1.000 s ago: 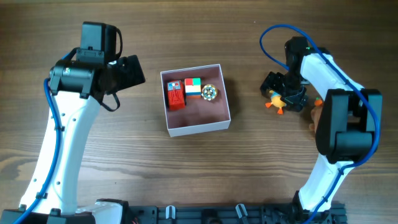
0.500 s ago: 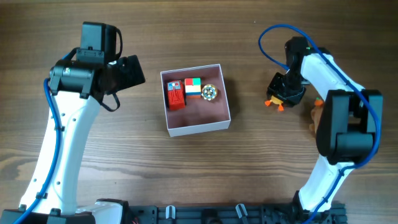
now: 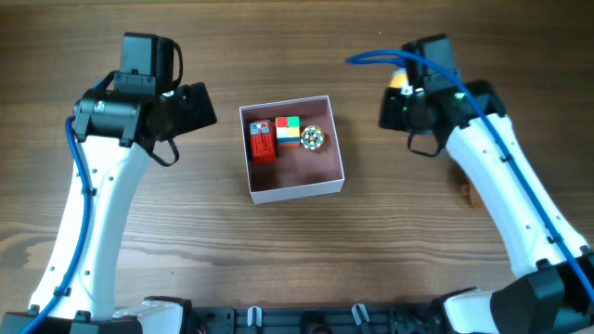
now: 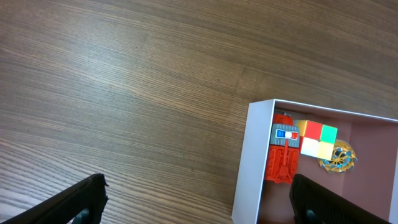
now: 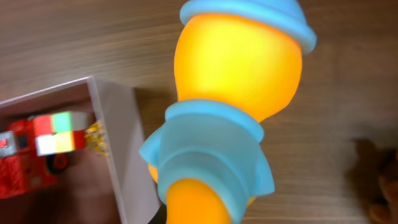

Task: Pack container
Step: 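Grasp the yellow duck toy with the right gripper, then lower the duck into the box and open the right gripper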

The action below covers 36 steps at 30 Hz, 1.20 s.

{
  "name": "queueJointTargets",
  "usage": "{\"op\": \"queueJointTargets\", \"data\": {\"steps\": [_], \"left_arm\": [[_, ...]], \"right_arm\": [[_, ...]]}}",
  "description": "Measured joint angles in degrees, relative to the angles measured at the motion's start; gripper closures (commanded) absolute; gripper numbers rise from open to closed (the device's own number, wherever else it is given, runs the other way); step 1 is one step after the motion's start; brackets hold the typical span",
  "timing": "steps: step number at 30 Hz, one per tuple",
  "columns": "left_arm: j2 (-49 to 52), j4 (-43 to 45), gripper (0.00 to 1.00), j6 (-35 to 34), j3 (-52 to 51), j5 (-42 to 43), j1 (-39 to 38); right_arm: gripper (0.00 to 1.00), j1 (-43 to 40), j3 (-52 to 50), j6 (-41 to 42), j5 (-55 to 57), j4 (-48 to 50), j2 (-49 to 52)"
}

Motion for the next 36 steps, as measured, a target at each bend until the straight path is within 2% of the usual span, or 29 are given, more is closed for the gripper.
{"op": "queueJointTargets", "data": {"steps": [7, 13, 26, 28, 31, 33, 36], "left_arm": [[0.0, 0.0, 0.05, 0.0, 0.0, 0.0, 0.0], [0.0, 0.0, 0.05, 0.0, 0.0, 0.0, 0.0], [0.0, 0.0, 0.05, 0.0, 0.0, 0.0, 0.0], [0.0, 0.0, 0.05, 0.0, 0.0, 0.0, 0.0], [0.0, 0.0, 0.05, 0.0, 0.0, 0.0, 0.0], [0.0, 0.0, 0.05, 0.0, 0.0, 0.0, 0.0], [0.0, 0.0, 0.05, 0.0, 0.0, 0.0, 0.0]], "right_arm": [[0.96, 10.3, 0.0, -7.0, 1.9, 5.5, 0.0], [0.96, 15.9, 0.0, -10.5, 2.0, 6.7, 1.3], [0.94, 18.2, 0.0, -10.0, 1.8, 11.4, 16.5], [0.66, 18.0, 0.0, -9.5, 1.8, 11.8, 17.0], [0.41, 17.4, 0.0, -9.1, 1.8, 11.8, 17.0], [0.36, 16.9, 0.0, -8.6, 1.8, 10.9, 17.0], [0.36, 17.0, 0.0, -8.5, 1.4, 9.7, 17.0]]}}
